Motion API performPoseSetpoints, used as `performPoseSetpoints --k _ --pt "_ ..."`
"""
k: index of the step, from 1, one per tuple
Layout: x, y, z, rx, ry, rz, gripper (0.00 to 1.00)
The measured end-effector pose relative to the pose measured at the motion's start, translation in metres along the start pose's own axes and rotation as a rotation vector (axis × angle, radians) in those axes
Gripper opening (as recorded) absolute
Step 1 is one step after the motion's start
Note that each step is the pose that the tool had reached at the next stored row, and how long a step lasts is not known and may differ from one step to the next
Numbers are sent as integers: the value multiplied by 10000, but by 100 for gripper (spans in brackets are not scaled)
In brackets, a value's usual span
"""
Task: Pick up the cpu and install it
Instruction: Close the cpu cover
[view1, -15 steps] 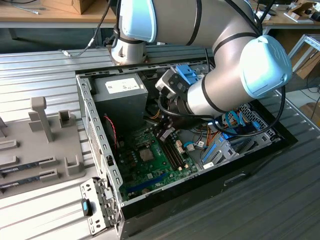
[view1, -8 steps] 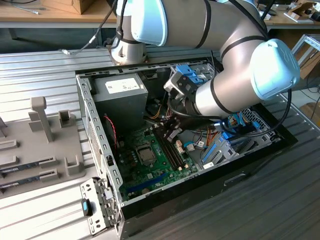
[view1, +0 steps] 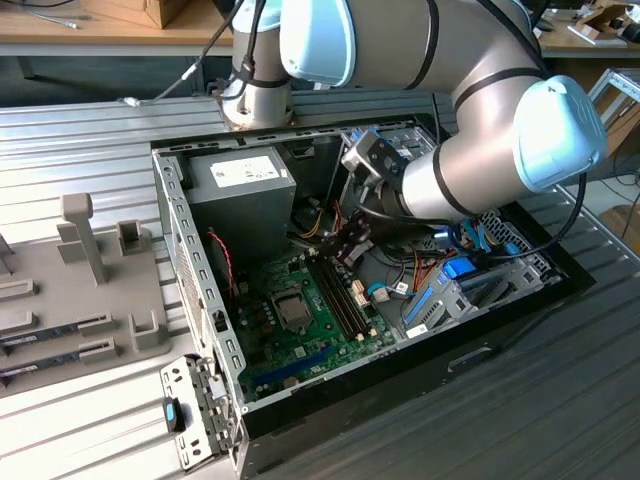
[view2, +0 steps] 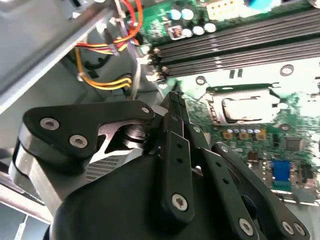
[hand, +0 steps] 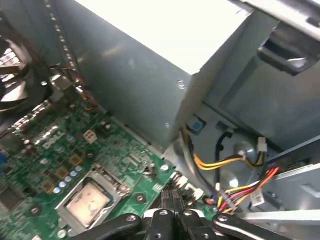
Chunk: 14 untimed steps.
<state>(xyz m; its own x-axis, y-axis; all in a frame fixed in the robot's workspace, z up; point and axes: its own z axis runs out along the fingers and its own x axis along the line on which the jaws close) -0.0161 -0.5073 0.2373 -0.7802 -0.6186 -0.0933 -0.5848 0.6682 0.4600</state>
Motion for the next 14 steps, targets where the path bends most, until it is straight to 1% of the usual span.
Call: performPoseSetpoints --k 1,2,3,4,5,6,7,8,9,11,12,13,14 --pt "-49 46 30 -2 -1 0 11" --pt "-77 72 49 -4 -2 -3 11" --pt "-140 138 91 -3 -1 -3 11" --pt "-169 169 111 -3 0 -3 11" --pt "-186 187 121 12 10 1 11" --pt "-187 188 123 56 45 13 11" --pt "-188 189 124 79 59 19 11" --pt "-188 191 124 203 153 58 11" --pt "-190 193 125 372 279 106 11" --pt "-195 198 129 783 588 222 11" --pt "-198 200 130 971 730 275 11" --pt "-200 202 132 1175 882 333 11" --pt "-201 204 133 1332 999 377 11"
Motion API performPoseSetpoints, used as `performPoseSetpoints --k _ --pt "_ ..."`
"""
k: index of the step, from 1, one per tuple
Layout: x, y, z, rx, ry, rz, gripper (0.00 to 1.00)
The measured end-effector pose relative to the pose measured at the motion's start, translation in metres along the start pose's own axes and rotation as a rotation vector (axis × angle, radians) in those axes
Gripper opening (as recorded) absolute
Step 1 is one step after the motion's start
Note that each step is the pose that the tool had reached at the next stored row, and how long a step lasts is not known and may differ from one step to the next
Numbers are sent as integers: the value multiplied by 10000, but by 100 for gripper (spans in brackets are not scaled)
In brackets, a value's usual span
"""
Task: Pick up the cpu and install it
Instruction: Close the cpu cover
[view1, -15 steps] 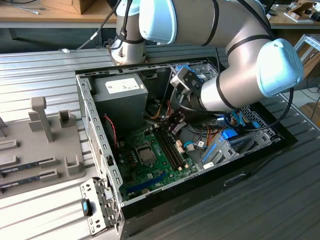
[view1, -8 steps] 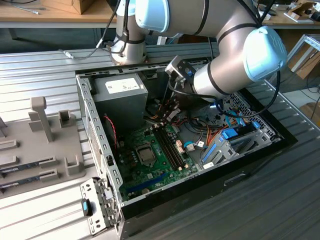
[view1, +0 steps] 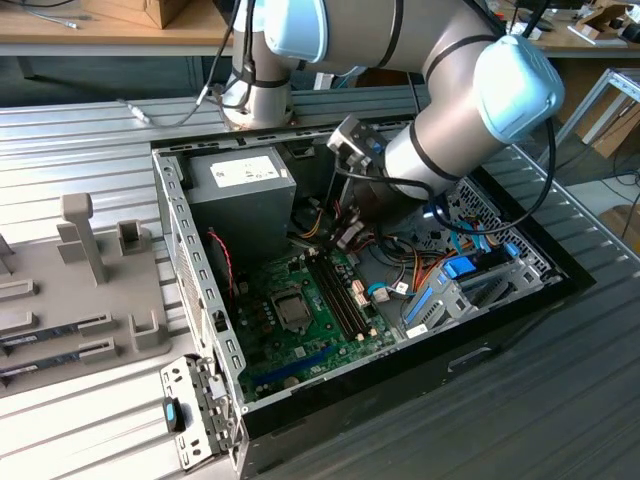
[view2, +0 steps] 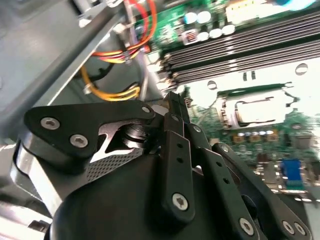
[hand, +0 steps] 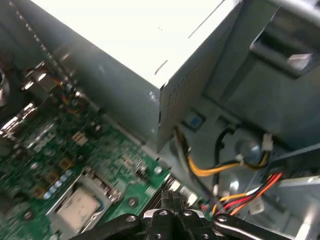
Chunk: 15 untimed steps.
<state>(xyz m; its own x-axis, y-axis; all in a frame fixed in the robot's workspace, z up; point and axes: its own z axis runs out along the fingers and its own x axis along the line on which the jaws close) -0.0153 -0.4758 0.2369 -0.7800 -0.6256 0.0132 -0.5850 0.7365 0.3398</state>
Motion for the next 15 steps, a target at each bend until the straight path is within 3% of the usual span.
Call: performPoseSetpoints --k 1,2,3,4,6,7,10,11,15 --pt "-1 1 0 140 105 40 11" --pt "-1 1 0 344 259 99 11" --pt "-1 1 1 483 363 137 11" --pt "-2 2 1 672 502 191 11" --pt "-1 1 0 976 710 275 11" --pt "-2 1 1 1067 774 302 11" --pt "-1 1 1 1100 799 312 11" --pt "0 2 0 1142 759 305 11" --pt "2 3 3 1539 419 224 11"
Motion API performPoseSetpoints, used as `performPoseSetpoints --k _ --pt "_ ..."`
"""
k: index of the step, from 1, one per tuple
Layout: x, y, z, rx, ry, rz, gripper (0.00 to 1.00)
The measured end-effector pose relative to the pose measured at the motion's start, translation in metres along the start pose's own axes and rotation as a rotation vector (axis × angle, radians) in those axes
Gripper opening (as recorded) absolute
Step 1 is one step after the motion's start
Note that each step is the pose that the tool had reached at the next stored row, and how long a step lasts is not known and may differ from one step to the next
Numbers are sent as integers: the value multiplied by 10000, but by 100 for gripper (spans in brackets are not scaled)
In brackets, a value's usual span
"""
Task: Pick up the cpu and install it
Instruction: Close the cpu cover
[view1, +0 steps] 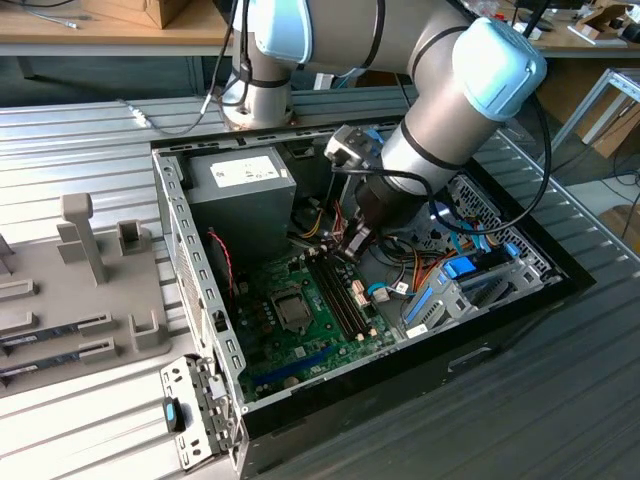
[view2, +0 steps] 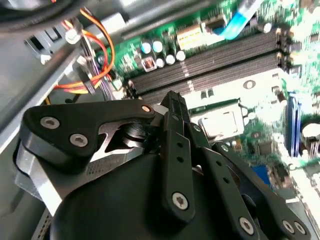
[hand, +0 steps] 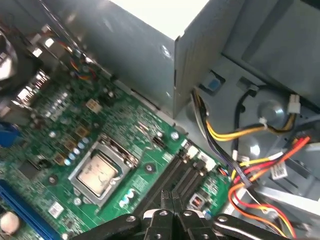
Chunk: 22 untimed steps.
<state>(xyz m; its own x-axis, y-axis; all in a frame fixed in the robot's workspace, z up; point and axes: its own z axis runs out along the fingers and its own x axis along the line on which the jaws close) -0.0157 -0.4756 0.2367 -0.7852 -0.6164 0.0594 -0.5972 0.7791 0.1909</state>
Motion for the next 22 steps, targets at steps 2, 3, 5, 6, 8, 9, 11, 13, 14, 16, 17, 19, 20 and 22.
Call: performPoseSetpoints --k 2,3,5,6,8,9,11,13,14,16,17,19,20,22 --pt "2 1 1 225 -186 -24 11" --pt "4 3 2 442 -371 -46 11" --pt "3 2 3 479 -416 -53 11" --pt "3 2 3 481 -420 -54 11" --pt "4 3 2 486 -424 -54 11" --pt "4 3 3 486 -423 -70 11" --pt "4 3 2 468 -382 -463 11" --pt "-3 11 4 452 -362 -707 11" --pt "-18 30 7 437 -370 -732 11" --pt "-50 74 15 417 -385 -750 11" --pt "-63 91 18 411 -389 -757 11" --pt "-99 142 27 401 -393 -781 11" --pt "-112 160 33 391 -401 -789 11" --pt "-124 194 41 363 -424 -804 11"
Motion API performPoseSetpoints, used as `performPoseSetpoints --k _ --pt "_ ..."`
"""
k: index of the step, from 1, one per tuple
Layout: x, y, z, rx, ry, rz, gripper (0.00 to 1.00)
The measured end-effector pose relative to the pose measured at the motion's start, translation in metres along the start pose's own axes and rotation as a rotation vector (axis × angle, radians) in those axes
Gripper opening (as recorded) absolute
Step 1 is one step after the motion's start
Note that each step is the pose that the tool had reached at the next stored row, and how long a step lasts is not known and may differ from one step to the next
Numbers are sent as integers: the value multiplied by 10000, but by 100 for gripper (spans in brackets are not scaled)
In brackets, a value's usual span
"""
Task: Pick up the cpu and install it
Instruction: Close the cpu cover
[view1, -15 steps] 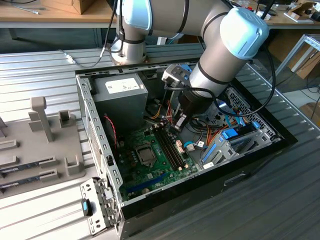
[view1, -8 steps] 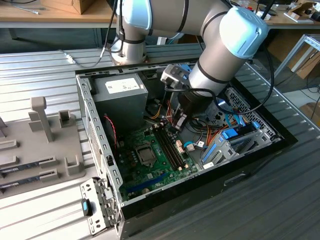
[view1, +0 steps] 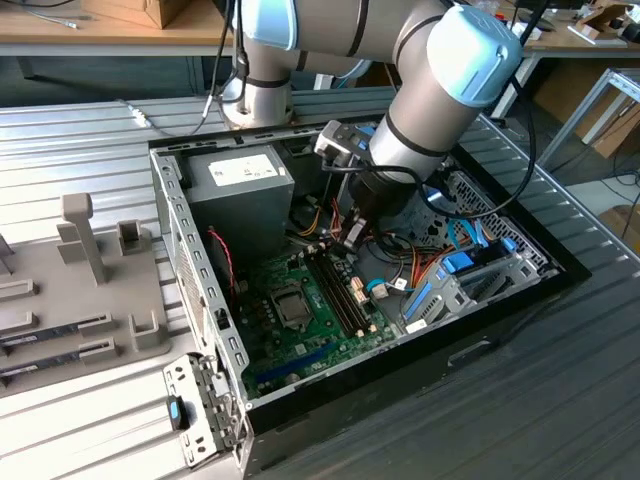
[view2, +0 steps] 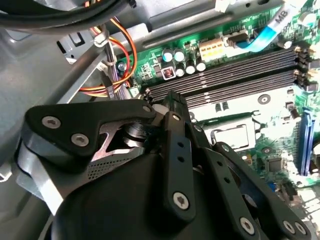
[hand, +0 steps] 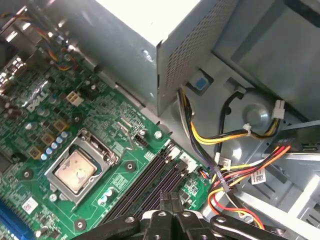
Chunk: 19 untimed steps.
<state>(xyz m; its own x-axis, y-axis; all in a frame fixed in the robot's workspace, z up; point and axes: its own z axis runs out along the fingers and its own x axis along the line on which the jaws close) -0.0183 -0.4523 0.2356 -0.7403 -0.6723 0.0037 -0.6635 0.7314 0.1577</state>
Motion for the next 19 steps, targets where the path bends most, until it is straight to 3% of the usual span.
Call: performPoseSetpoints --k 1,6,9,10,12,14,16,19 --pt "12 11 3 -21 -28 -3 11" --pt "79 49 9 2 -45 -6 11" --pt "193 153 26 38 -85 -13 11" --pt "186 169 28 38 -77 -60 11" --pt "173 181 30 37 -33 -344 11" --pt "172 185 31 35 59 -933 11" --pt "171 185 31 33 112 -1279 11" --pt "162 194 32 23 150 -1585 11"
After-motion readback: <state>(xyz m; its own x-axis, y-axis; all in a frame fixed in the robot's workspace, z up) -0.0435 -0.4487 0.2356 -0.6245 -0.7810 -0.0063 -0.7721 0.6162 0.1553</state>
